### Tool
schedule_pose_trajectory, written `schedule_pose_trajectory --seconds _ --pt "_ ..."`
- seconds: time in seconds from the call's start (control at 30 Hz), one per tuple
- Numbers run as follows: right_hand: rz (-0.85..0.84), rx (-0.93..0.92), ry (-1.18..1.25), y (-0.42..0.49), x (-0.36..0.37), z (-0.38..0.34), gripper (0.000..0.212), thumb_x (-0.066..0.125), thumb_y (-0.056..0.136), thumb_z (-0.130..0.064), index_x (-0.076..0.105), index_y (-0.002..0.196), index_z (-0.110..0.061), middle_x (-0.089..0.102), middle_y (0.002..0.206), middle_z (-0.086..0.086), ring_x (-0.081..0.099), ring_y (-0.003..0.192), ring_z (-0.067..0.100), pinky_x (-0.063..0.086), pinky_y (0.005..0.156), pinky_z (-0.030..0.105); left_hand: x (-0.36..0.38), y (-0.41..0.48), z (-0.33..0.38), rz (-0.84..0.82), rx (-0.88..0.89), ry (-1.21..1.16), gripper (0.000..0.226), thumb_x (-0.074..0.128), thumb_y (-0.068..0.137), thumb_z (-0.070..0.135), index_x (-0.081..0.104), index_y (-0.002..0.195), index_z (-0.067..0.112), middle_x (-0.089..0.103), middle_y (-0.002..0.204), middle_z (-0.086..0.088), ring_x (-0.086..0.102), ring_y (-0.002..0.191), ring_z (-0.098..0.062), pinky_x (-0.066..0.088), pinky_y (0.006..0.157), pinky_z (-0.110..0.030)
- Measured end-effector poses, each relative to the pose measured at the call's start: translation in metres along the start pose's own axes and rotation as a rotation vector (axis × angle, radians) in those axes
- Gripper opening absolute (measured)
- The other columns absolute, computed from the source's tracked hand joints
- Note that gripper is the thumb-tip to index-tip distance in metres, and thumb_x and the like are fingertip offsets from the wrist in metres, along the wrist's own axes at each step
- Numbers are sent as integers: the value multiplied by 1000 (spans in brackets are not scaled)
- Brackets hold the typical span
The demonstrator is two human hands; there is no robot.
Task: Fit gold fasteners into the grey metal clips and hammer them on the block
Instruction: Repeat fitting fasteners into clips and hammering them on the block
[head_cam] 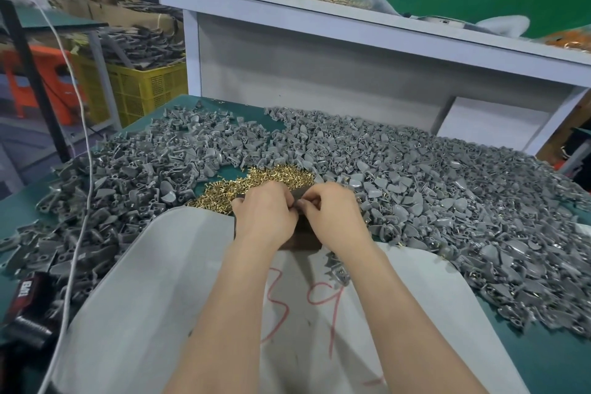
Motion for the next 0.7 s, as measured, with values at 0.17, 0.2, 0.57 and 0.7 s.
schedule_pose_trajectory --seconds 0.17,0.2,0.57,0.7 --pt "23 27 -7 0 1 0 11 60 91 -23 66 92 -14 61 100 7 55 91 21 44 82 33 0 1 0 2 -4 3 9 60 88 27 66 83 22 64 89 3 55 97 -26 28 85 -36" --pt "11 34 -3 0 2 0 12 58 92 -22 66 93 -14 61 101 8 55 91 22 45 82 34 0 1 0 3 -3 6 9 60 88 27 66 82 22 65 88 3 56 97 -26 27 84 -36" --pt "-49 48 -98 6 6 -4 17 52 95 -21 66 100 -11 60 108 11 55 99 26 39 79 29 0 0 2 14 8 18 13 59 88 26 61 75 23 65 87 0 56 96 -27 29 84 -36" --pt "-27 32 -14 2 -2 3 11 55 94 -23 64 97 -16 59 103 2 54 91 15 42 81 27 0 -1 1 17 5 2 11 61 87 25 63 76 24 66 88 3 57 96 -25 31 88 -38"
Point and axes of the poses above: each hand's wrist, its own y-axis towards the middle knuckle, its own x-axis out of the palm, z = x × y, the point moved 5 cm from there along y, towards the middle knuckle
